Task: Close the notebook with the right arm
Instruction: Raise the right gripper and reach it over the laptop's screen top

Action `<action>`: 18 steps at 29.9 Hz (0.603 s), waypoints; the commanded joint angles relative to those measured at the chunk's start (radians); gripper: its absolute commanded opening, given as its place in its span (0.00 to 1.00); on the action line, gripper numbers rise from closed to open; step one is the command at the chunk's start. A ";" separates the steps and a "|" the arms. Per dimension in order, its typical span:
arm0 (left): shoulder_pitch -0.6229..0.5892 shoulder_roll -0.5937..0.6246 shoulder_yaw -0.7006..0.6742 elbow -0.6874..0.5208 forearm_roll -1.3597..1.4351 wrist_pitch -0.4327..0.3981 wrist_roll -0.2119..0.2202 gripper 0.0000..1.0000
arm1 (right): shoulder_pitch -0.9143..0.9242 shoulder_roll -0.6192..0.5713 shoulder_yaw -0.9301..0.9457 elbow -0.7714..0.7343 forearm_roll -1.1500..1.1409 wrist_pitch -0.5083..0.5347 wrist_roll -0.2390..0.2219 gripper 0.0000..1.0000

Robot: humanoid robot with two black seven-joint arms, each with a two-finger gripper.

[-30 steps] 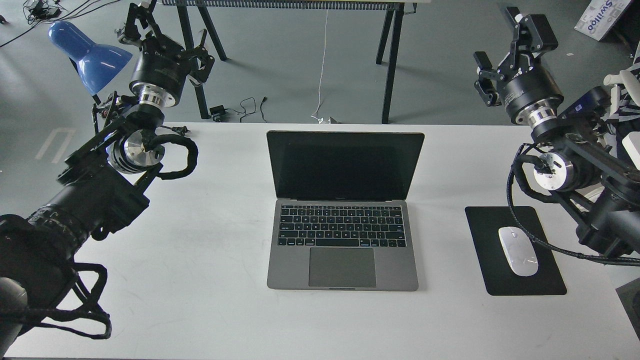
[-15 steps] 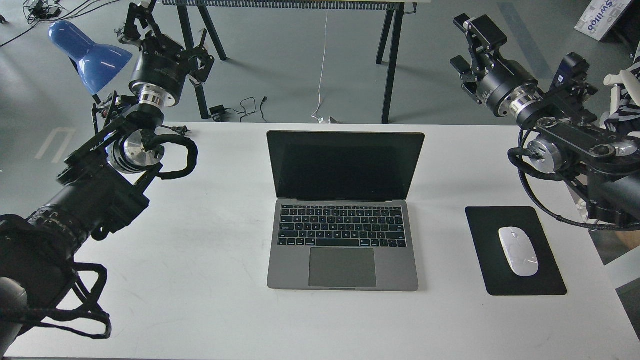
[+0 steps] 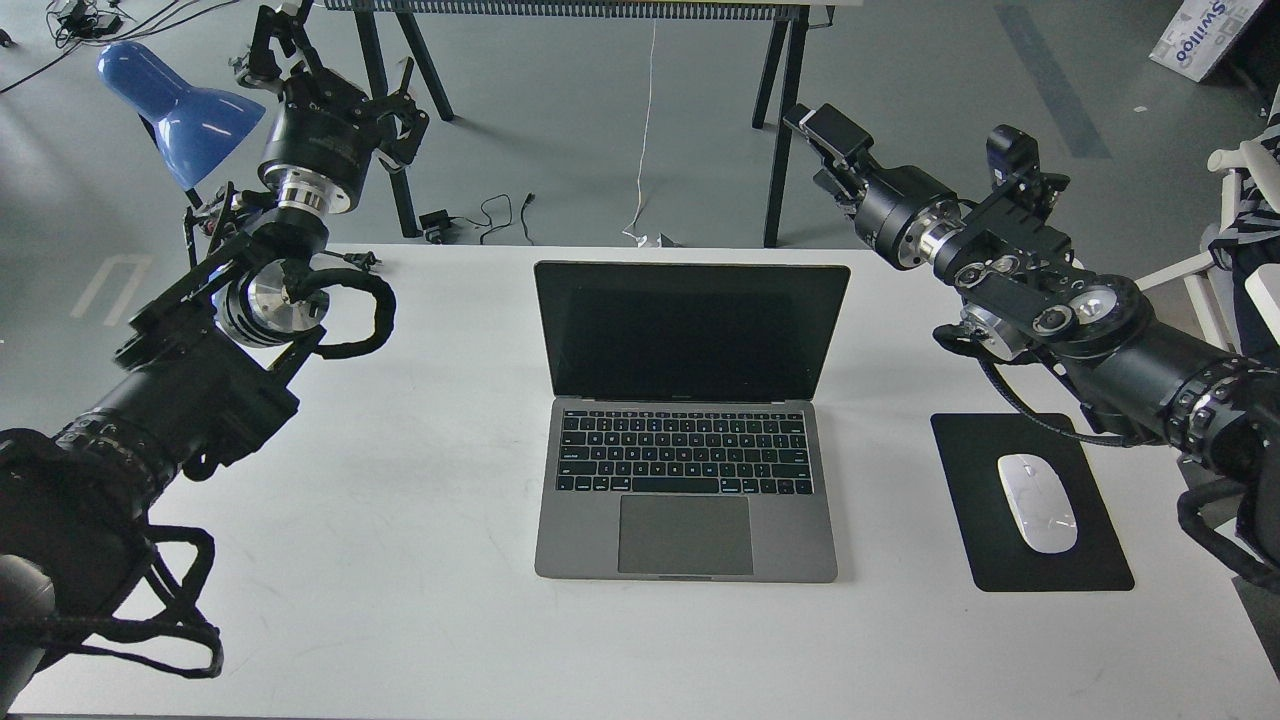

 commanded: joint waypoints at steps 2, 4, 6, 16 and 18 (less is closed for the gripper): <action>0.000 0.000 0.000 0.000 0.000 0.000 0.000 1.00 | 0.001 0.012 -0.011 -0.001 -0.001 0.004 0.000 0.99; 0.000 0.000 0.000 0.000 0.000 0.000 0.000 1.00 | 0.001 0.012 -0.009 0.005 0.001 0.006 0.000 0.99; 0.000 0.000 0.000 0.000 0.000 0.000 0.000 1.00 | 0.003 0.012 -0.011 0.028 0.001 0.024 0.000 0.99; 0.000 0.000 0.000 0.000 0.000 0.000 0.000 1.00 | 0.007 0.006 -0.012 0.100 -0.001 0.065 0.000 0.99; 0.000 0.000 0.000 0.000 0.000 0.000 0.000 1.00 | 0.007 0.006 -0.012 0.106 0.001 0.073 0.000 0.99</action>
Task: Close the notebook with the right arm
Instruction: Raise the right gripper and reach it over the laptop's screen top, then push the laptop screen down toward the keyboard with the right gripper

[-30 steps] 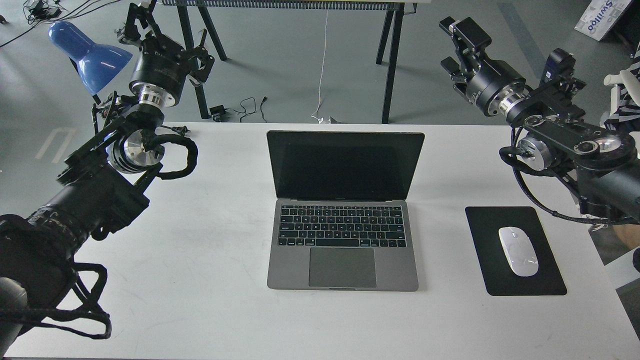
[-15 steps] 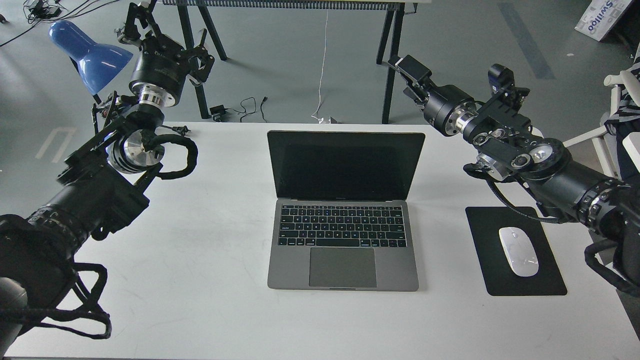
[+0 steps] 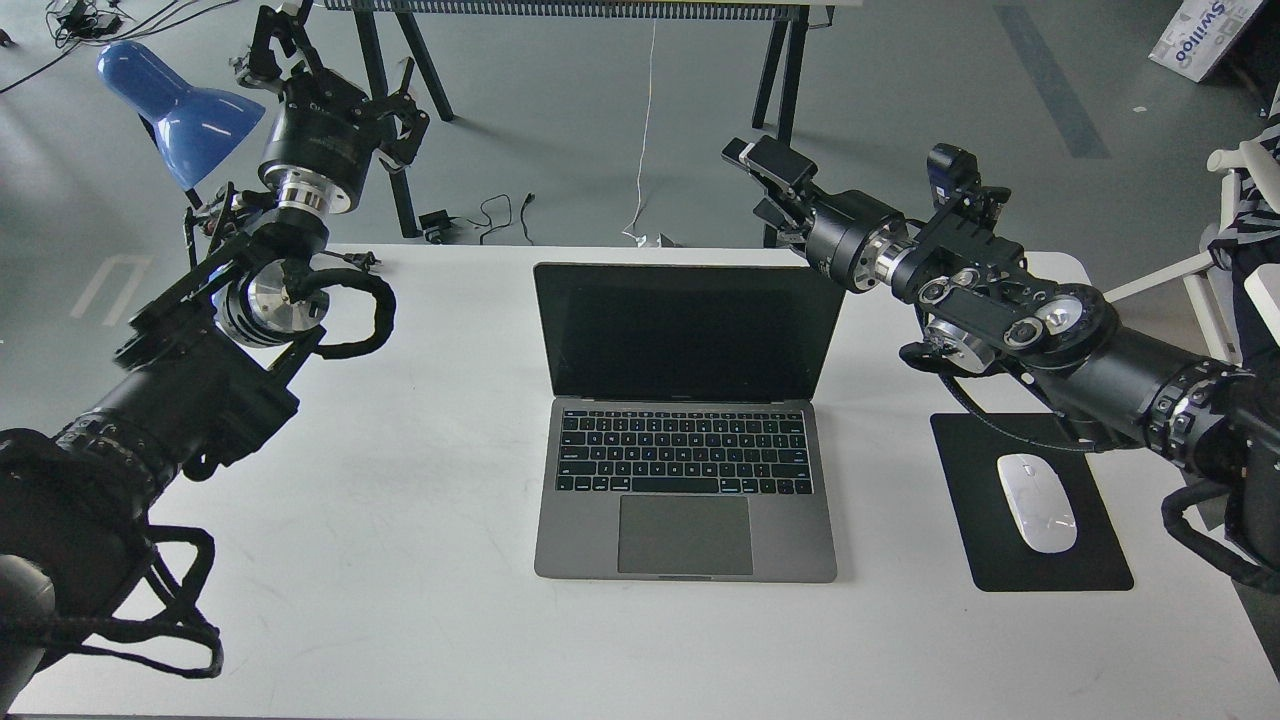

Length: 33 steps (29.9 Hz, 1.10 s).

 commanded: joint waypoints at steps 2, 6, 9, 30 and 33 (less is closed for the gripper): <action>0.000 0.000 0.000 0.000 0.000 0.000 0.000 1.00 | 0.000 -0.006 0.000 0.030 0.001 0.010 0.000 0.99; 0.000 0.000 0.000 0.000 0.000 0.000 0.000 1.00 | 0.000 -0.057 -0.001 0.125 -0.001 0.010 0.000 0.99; 0.000 0.000 0.000 0.000 0.000 0.000 0.000 1.00 | -0.001 -0.106 -0.007 0.211 -0.008 0.012 0.000 0.99; 0.000 0.000 -0.001 0.000 0.000 0.000 0.000 1.00 | -0.020 -0.273 -0.184 0.496 -0.047 0.009 0.000 0.99; 0.000 0.001 0.000 0.000 0.000 0.000 0.000 1.00 | -0.021 -0.273 -0.195 0.524 -0.071 0.001 0.000 0.99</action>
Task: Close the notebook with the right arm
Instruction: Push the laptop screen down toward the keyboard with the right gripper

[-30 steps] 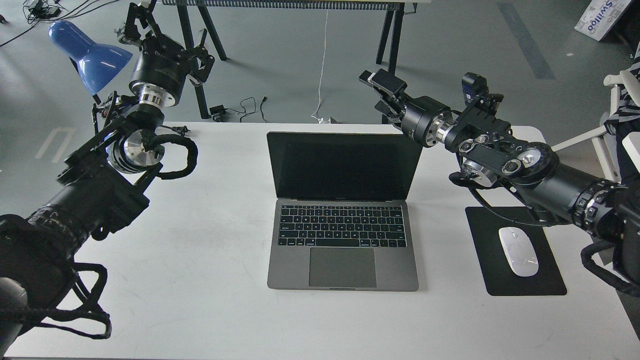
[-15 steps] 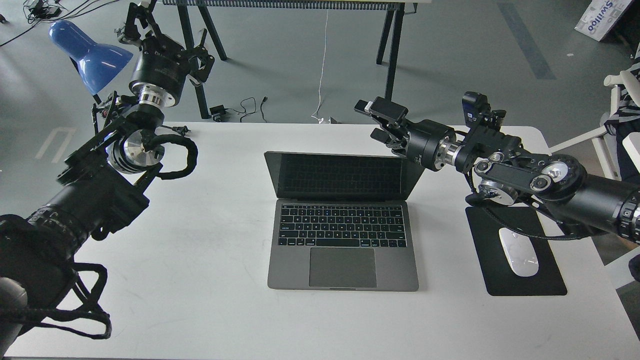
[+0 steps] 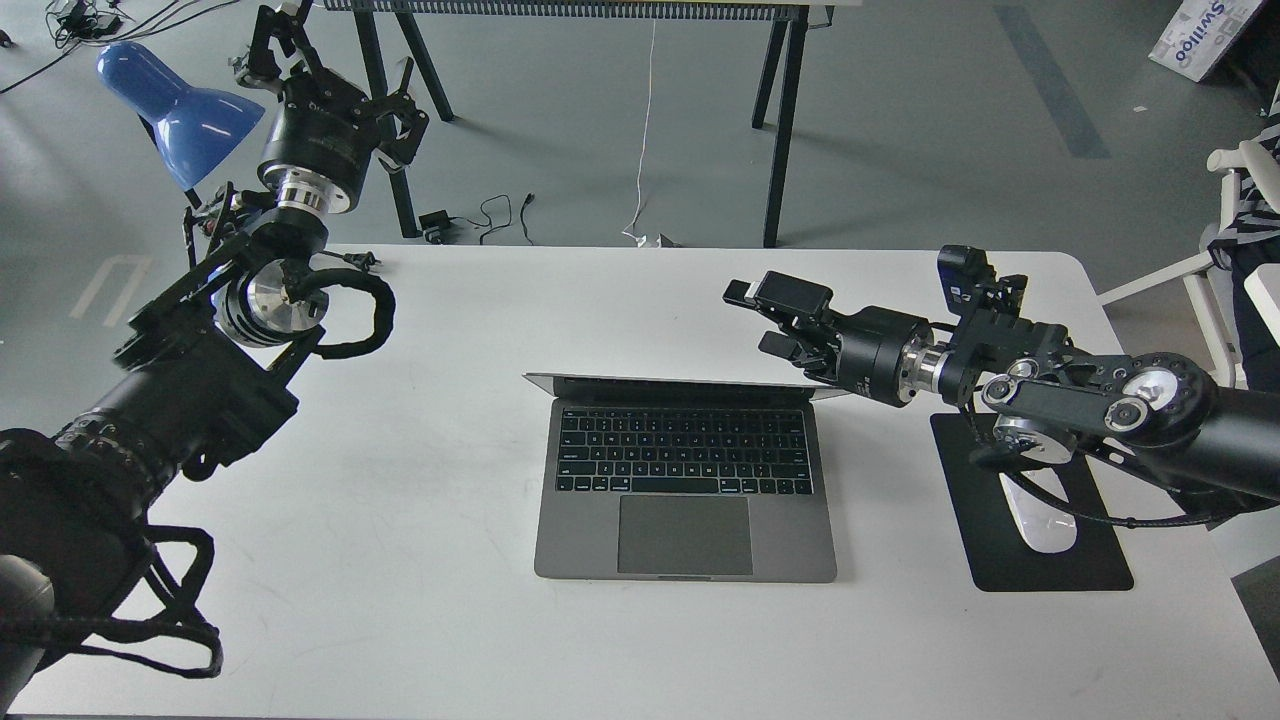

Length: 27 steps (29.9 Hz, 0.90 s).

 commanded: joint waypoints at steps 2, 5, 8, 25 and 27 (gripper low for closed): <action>0.000 0.001 0.000 0.000 0.000 0.000 0.000 1.00 | -0.009 0.002 -0.022 0.041 -0.030 -0.007 0.000 0.99; 0.000 0.001 0.000 0.000 0.000 0.000 0.000 1.00 | -0.026 0.006 -0.031 0.045 -0.035 -0.009 0.000 0.99; 0.000 -0.001 0.000 0.000 0.000 0.000 0.000 1.00 | -0.043 0.012 -0.042 0.047 -0.061 -0.012 0.000 0.99; 0.000 -0.001 0.000 0.000 0.000 0.000 0.000 1.00 | -0.090 0.029 -0.114 0.036 -0.204 -0.038 0.000 0.99; 0.000 0.000 0.000 0.000 0.000 0.000 0.000 1.00 | -0.094 0.037 -0.128 0.036 -0.218 -0.042 0.000 0.99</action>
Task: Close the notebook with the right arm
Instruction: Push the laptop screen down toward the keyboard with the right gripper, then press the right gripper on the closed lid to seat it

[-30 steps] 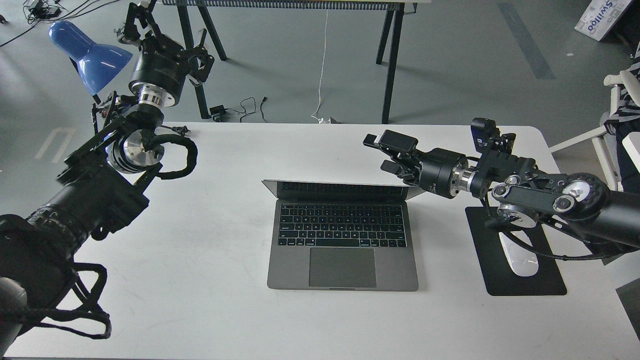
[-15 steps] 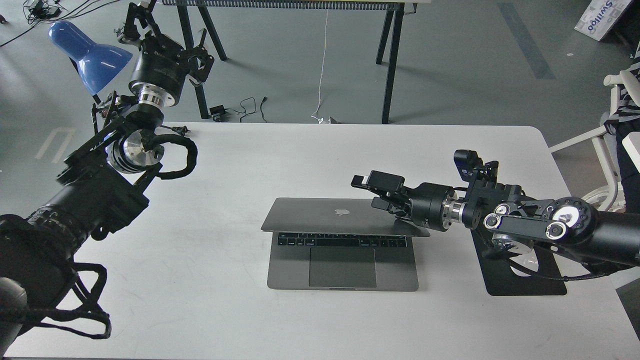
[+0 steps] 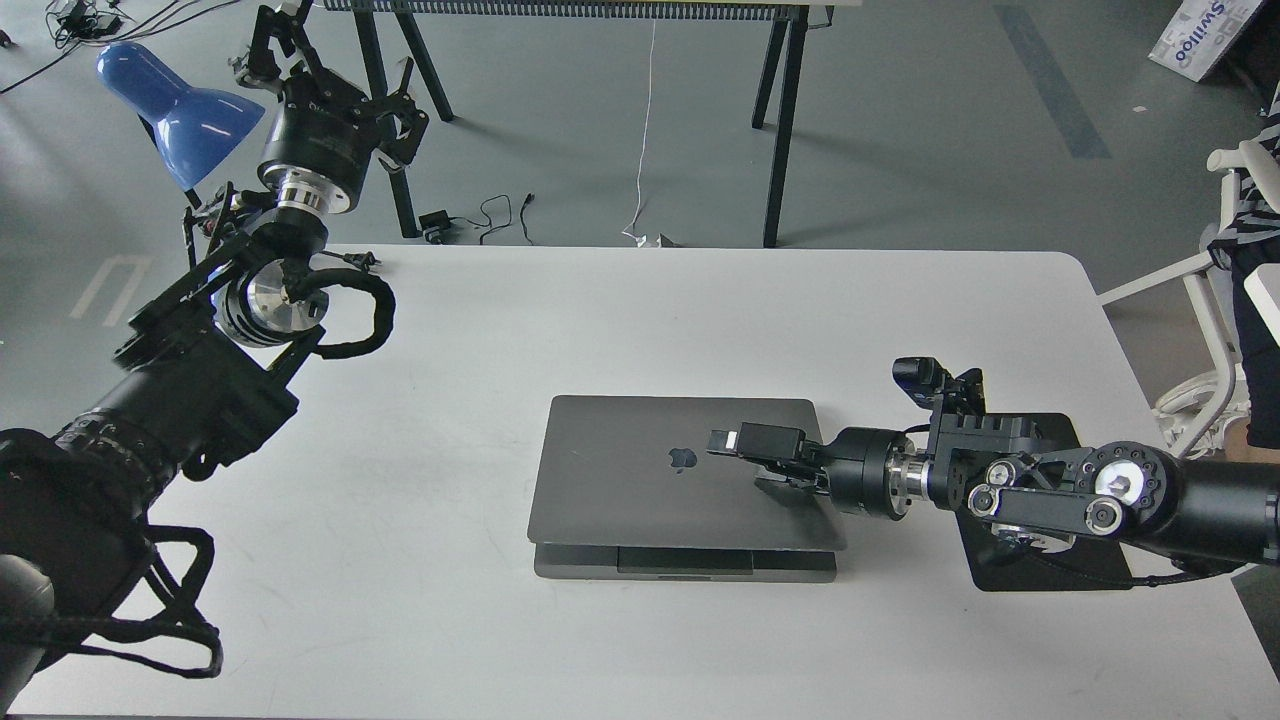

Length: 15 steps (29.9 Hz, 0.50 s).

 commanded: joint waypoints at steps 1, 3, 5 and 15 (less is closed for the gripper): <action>0.000 0.001 0.000 0.000 0.000 0.000 0.000 1.00 | -0.005 0.014 -0.025 -0.004 -0.020 -0.011 0.000 0.99; 0.000 0.000 0.000 0.000 0.000 0.000 0.000 1.00 | -0.004 0.015 -0.045 -0.007 -0.023 -0.022 0.000 0.99; 0.000 0.000 0.000 0.000 0.000 0.000 0.000 1.00 | -0.004 0.018 -0.062 -0.016 -0.027 -0.029 0.000 0.99; 0.000 0.001 0.000 0.000 0.000 0.000 0.000 1.00 | -0.005 0.020 -0.068 -0.023 -0.030 -0.029 0.000 0.99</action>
